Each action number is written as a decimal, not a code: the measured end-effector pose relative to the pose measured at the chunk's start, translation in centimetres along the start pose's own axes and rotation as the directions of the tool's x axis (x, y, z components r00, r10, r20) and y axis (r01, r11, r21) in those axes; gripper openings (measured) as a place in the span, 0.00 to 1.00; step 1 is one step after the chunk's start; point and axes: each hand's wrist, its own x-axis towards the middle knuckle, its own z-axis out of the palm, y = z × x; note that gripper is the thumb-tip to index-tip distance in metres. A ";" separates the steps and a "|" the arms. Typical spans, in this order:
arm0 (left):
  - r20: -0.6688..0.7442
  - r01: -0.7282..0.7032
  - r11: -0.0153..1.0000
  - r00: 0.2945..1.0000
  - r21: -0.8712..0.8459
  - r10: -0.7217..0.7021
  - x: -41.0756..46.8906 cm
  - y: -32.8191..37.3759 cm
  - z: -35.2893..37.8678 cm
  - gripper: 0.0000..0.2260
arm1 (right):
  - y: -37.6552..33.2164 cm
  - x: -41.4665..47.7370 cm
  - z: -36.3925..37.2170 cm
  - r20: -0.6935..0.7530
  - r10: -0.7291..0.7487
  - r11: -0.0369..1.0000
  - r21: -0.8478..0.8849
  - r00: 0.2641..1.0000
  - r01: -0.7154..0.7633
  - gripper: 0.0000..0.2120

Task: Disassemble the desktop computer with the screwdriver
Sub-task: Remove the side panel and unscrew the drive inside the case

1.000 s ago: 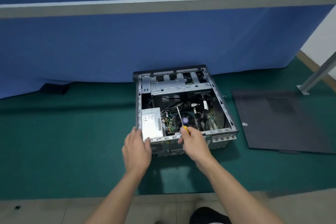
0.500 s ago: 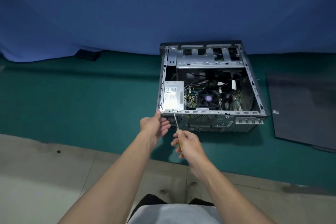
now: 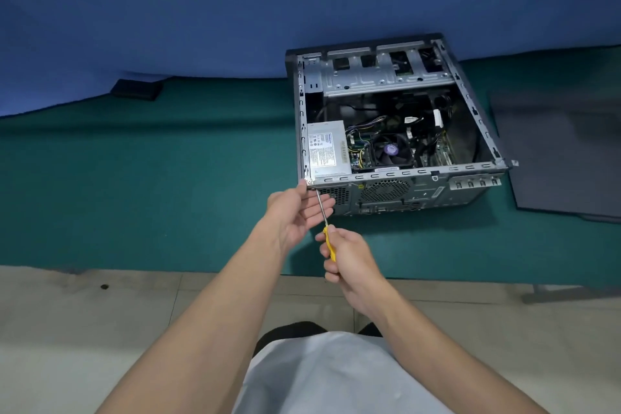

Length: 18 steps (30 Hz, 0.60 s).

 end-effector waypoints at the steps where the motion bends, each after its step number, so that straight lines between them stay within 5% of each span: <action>1: 0.008 0.001 1.000 1.000 0.008 -0.001 0.0 0.1 -0.1 0.15 | 0.1 -0.1 0.1 -0.011 0.006 1.000 0.014 1.000 -0.006 0.12; 18: 0.062 0.022 0.998 0.998 0.067 -0.026 0.7 0.8 -1.2 0.14 | 1.0 0.7 1.5 0.021 0.061 0.948 0.311 0.998 -0.064 0.13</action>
